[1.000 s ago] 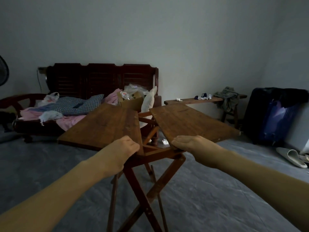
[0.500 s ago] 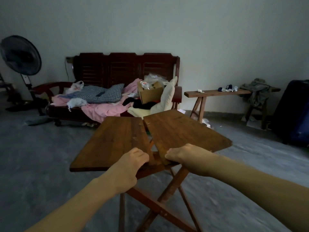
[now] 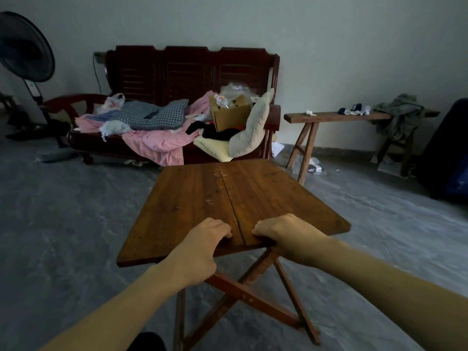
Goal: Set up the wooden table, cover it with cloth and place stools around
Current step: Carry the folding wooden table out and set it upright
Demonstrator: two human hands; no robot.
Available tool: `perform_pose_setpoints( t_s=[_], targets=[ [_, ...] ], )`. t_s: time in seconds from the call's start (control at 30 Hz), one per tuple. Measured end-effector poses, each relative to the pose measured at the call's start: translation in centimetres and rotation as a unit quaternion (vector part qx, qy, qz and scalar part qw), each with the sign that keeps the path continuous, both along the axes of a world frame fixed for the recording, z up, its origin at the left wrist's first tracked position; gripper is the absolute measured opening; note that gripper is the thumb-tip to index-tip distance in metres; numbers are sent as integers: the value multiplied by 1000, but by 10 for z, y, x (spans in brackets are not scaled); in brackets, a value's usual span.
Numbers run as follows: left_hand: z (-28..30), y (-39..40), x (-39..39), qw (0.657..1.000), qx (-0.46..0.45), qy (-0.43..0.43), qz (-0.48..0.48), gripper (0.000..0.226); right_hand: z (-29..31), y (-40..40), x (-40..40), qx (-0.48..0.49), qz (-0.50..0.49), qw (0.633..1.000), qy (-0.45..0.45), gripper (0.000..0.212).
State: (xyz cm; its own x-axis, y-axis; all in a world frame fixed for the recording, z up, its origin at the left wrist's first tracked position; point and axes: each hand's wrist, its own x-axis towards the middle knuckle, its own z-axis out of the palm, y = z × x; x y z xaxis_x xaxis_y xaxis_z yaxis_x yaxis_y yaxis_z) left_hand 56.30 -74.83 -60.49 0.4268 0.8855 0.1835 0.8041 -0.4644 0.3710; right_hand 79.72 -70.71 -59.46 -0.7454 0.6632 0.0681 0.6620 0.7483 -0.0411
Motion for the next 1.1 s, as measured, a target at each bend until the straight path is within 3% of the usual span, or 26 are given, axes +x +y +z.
perform_pose_setpoints(
  t_s=[0.07, 0.2, 0.33, 0.5, 0.63, 0.83, 1.1],
  targets=[
    [-4, -2, 2, 1000, -13, 18, -11, 65, -4, -5, 3, -15, -3, 1000, -8, 23],
    [-17, -7, 4, 997, -31, 51, -46, 61, -12, -11, 10, -45, -23, 998, -48, 52],
    [-29, -13, 4, 995, -21, 73, -63, 59, -23, -19, 11, -27, 4, 998, -58, 47],
    [-38, -34, 13, 978, -13, 173, -119, 59, -44, -39, 13, -23, 15, 991, -130, 70],
    [-53, -50, 23, 966, 21, 216, -140, 63, -55, -58, 21, -43, 10, 992, -115, 76],
    [-40, -40, 23, 988, -27, 134, -66, 44, -41, -50, 12, -65, -49, 995, -54, 63],
    [-19, -3, 8, 992, -30, 120, 30, 37, -28, -28, -7, -55, -137, 989, -28, 60]
  ],
)
